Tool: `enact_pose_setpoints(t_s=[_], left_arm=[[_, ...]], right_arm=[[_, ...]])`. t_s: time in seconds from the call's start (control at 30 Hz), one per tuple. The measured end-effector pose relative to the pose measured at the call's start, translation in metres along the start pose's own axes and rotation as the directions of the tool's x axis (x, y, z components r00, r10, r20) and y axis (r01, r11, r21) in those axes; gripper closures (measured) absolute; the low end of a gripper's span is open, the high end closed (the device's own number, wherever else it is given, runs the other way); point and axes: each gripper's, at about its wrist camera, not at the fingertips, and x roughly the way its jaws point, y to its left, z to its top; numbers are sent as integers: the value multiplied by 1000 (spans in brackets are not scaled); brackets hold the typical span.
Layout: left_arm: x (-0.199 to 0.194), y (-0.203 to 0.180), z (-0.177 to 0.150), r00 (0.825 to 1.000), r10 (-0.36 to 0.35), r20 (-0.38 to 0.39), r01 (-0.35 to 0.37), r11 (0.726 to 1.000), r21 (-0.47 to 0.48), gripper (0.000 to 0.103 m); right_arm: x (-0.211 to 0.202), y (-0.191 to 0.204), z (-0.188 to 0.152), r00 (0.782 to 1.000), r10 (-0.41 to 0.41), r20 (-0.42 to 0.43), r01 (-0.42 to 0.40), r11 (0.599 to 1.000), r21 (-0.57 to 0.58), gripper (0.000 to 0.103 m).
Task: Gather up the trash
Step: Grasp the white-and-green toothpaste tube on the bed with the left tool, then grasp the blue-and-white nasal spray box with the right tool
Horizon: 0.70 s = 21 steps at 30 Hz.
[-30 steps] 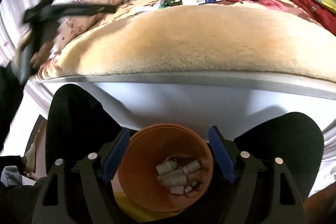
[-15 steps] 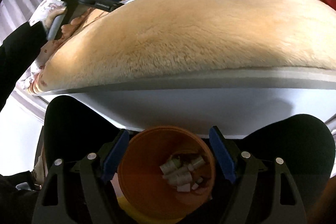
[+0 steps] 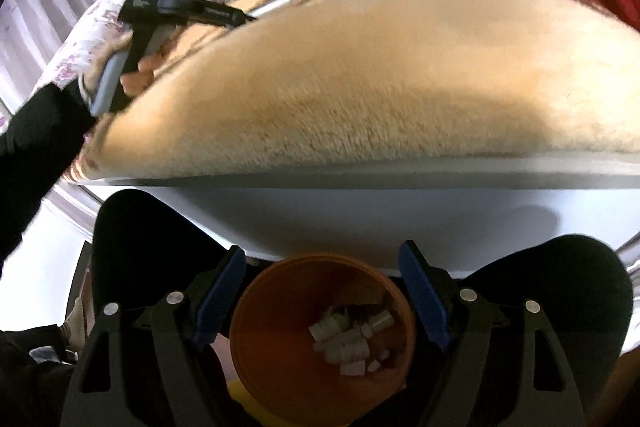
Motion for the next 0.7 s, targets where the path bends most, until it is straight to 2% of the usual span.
enact_pose_setpoints(t_s=[0.1,0.2,0.33,0.47,0.57,0.7], left_arm=[[-5,-5,-7,999,35,11,-34,997,-65,76],[3,-4,0,998,57,-5,-57,996,-69,75],[11,-11,14,992,120,-39,-121,992,-23,75],[19,-18,20,983,177,-41,-177,984,9,75],[18,-16,19,985,171,-21,-171,985,-20,76],[5,-11,9,991,134,18,-130,981,-147,77]], right_arm=[[-7,-1,2,1000,10,20,-10,1000,1,26],[-7,-5,2,1000,23,13,-23,999,24,26],[-7,-10,1,1000,21,21,-23,998,58,26],[-12,-10,-2,999,20,32,-22,998,57,26],[-14,-11,-2,999,21,33,-23,998,59,26],[-25,-13,6,998,41,50,-44,997,66,26]])
